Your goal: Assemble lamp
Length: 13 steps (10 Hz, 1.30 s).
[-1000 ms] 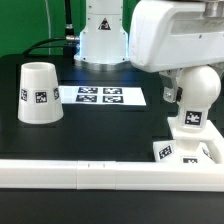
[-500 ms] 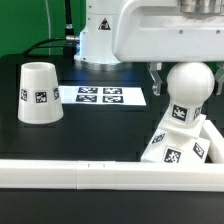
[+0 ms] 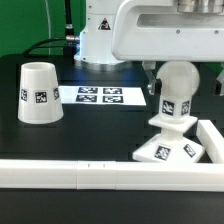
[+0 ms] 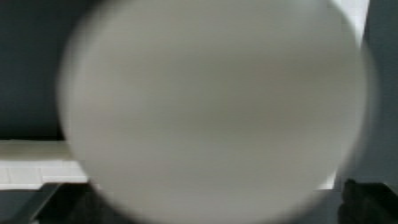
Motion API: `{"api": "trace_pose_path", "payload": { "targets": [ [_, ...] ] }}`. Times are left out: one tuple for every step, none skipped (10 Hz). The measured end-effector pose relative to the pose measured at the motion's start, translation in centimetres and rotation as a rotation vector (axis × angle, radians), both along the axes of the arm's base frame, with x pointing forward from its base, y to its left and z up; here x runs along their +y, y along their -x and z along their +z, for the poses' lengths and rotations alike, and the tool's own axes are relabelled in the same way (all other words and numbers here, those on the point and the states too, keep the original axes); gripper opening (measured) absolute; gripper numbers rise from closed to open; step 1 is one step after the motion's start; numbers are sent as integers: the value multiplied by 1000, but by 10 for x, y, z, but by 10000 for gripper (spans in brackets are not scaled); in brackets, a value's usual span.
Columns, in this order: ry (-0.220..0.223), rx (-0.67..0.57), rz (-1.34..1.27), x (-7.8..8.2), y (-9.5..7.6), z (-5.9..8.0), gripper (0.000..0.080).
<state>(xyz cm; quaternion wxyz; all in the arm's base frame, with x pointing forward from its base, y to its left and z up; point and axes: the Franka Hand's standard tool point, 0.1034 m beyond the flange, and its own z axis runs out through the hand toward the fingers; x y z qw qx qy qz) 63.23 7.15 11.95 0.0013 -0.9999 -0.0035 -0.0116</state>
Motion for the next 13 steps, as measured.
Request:
{"api": "trace_pose_path", "payload": {
  "targets": [
    [0,1,22,-2,9,8,698],
    [-3,2,39,-7,17,15,698],
    [-3,7,66,-17,25,22,699],
    [-3,18,86,-31,35,30,699],
    [-11,40,114,-51,44,34,699],
    [-12,44,114,-65,46,33,699],
    [-12,44,114,-63,46,32,699],
    [-12,45,121,-59,46,32,699],
    [-12,45,123,-60,46,32,699],
    [-12,45,123,-60,46,32,699],
    [-12,45,123,-59,46,32,699],
    [-12,46,123,-59,46,32,699],
    [-12,45,169,-64,50,31,699]
  ]
}}
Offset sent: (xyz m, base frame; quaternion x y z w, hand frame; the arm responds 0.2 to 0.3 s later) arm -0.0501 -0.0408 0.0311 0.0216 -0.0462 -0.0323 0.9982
